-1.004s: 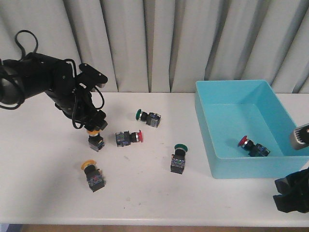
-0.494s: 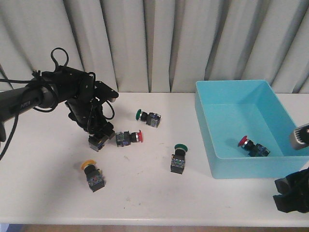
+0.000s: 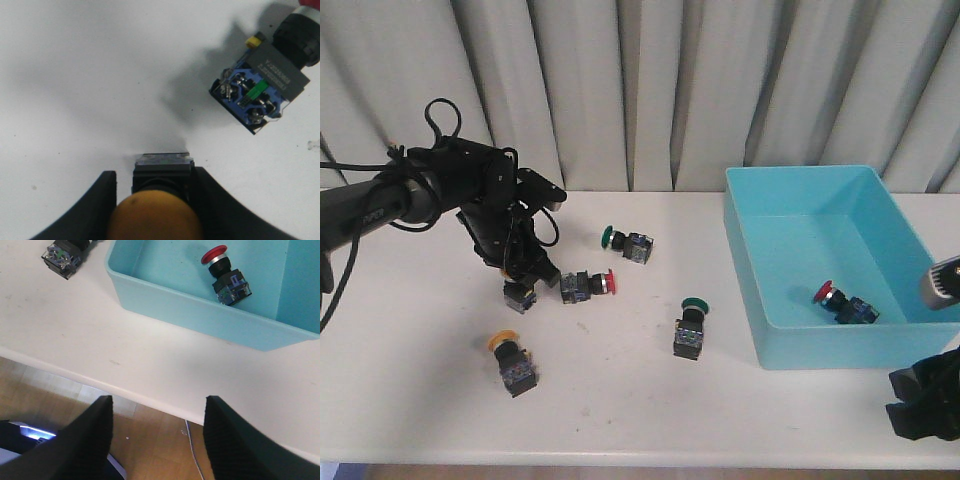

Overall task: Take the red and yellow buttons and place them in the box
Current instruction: 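Reach the left gripper down and grasp the yellow-capped button, then lift the yellow button and carry it toward the right gripper, then close the right gripper on the yellow button and open the left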

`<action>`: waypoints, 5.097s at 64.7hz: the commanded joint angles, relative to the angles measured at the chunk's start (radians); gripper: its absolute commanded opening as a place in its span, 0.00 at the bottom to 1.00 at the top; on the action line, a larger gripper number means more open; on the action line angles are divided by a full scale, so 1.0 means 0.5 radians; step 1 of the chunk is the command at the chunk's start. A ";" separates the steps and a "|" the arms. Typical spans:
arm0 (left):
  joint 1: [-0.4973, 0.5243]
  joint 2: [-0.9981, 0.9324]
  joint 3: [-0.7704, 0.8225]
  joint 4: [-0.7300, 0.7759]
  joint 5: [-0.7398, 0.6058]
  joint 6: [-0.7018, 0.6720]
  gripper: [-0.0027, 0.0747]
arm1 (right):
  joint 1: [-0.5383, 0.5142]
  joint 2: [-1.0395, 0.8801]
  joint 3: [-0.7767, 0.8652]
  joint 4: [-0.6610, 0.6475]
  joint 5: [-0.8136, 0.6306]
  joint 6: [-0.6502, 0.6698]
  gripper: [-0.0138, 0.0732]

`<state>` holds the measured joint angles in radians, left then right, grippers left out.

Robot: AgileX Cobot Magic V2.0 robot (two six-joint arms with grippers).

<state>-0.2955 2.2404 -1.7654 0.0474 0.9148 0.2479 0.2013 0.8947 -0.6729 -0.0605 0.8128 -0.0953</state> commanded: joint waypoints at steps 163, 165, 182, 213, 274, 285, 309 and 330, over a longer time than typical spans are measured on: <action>-0.466 -1.621 1.551 -2.809 -0.261 3.414 0.21 | 0.003 0.317 -0.301 1.101 0.125 -1.692 0.87; -0.466 -1.621 1.551 -2.809 -0.261 3.414 0.21 | 0.003 0.349 -0.319 1.210 0.161 -1.884 0.86; -0.466 -1.621 1.551 -2.809 -0.261 3.414 0.21 | 0.003 0.524 -0.335 1.718 0.194 -2.818 0.79; -0.466 -1.621 1.551 -2.809 -0.261 3.414 0.21 | 0.473 0.757 -0.337 1.676 -0.330 -3.052 0.78; -0.466 -1.621 1.551 -2.809 -0.261 3.414 0.21 | 0.519 0.875 -0.450 1.855 -0.268 -3.053 0.76; -0.466 -1.621 1.551 -2.809 -0.261 3.413 0.21 | 0.519 0.869 -0.450 1.863 -0.245 -3.053 0.71; -0.466 -1.621 1.551 -2.809 -0.261 3.413 0.21 | 0.519 0.869 -0.450 1.867 -0.214 -3.053 0.41; -0.466 -1.621 1.551 -2.809 -0.261 3.413 0.21 | 0.519 0.869 -0.450 1.867 -0.212 -3.053 0.38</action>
<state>-0.5240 1.4567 -0.9669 -1.2879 0.7744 1.9567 0.4605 1.3565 -0.8656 0.8325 0.7147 -1.6129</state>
